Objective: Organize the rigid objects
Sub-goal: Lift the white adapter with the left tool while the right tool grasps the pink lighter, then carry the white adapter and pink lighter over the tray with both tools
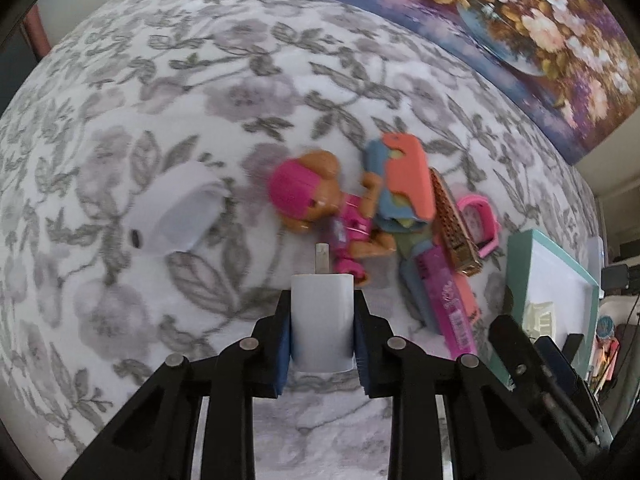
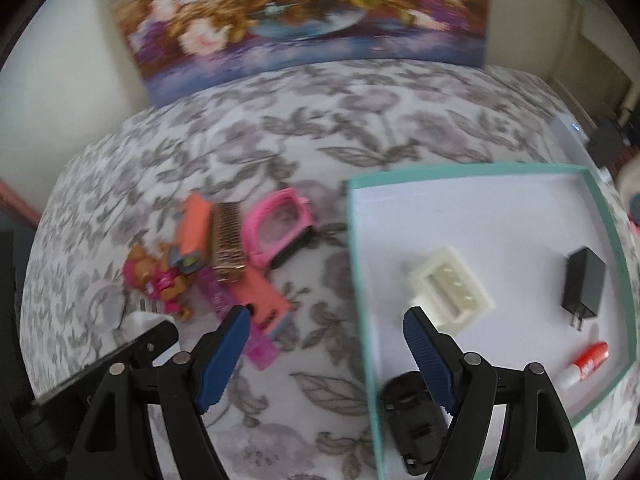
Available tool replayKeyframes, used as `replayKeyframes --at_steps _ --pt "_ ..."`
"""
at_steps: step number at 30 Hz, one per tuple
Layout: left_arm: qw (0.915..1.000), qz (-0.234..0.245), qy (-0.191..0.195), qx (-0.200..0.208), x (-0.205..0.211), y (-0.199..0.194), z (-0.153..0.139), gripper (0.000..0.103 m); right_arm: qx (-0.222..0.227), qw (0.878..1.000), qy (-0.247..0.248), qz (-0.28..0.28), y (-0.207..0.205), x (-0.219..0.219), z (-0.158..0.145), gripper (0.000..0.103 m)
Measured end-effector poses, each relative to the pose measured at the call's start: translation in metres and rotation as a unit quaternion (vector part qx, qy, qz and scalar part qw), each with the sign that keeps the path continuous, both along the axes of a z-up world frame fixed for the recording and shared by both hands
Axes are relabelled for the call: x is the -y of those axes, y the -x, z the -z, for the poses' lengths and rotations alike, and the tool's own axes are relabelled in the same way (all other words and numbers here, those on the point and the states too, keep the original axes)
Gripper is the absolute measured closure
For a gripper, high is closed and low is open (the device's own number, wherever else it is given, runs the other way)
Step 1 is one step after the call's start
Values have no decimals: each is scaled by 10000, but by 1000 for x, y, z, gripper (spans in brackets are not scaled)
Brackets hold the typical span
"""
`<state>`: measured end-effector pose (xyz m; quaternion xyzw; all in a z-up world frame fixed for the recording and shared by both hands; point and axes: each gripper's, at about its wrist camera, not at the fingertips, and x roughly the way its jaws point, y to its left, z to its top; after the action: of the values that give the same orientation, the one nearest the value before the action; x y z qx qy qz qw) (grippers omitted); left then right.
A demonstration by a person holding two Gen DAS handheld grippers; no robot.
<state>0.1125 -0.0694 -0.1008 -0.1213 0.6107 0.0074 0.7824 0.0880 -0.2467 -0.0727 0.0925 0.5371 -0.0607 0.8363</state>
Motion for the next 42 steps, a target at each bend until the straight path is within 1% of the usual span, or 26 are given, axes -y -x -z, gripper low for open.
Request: replayKeyframes --at_steps 2,4,6,8,10,13,18,22,31,37,42 --pt "10000 -89 13 -5 -7 1 -2 75 4 9997 -37 -252 -2 -12 2 30" --pt "9998 -180 23 -15 -15 2 -3 75 -6 9989 2 -468 -5 -24 6 34" --pt "9997 -257 26 -29 -22 3 -3 75 -13 9982 67 -588 -7 -32 9 36" --pt "9995 -320 26 -46 -28 4 -3 75 -32 9975 118 -693 -9 -38 12 44" --pt "9993 -374 29 -69 -33 4 -2 75 -55 9968 170 -780 -11 -43 15 48" --pt "9991 -416 48 -106 -35 3 0 75 -83 9961 240 -842 -14 -47 19 51" --pt "9989 -436 76 -184 -36 3 5 75 -61 9946 507 -901 -15 -50 22 52" --pt "9988 -439 78 -202 -36 2 7 75 -32 9930 666 -973 -16 -53 21 60" --pt "9990 -405 3 -202 -33 -1 7 75 -8 9934 500 -1034 -13 -47 19 68" --pt "9990 -401 0 -198 -32 -3 8 75 18 9957 44 -923 -10 -36 18 76" --pt "9991 -288 -173 -267 -23 -6 15 75 11 9963 -126 -849 -8 -31 17 80"
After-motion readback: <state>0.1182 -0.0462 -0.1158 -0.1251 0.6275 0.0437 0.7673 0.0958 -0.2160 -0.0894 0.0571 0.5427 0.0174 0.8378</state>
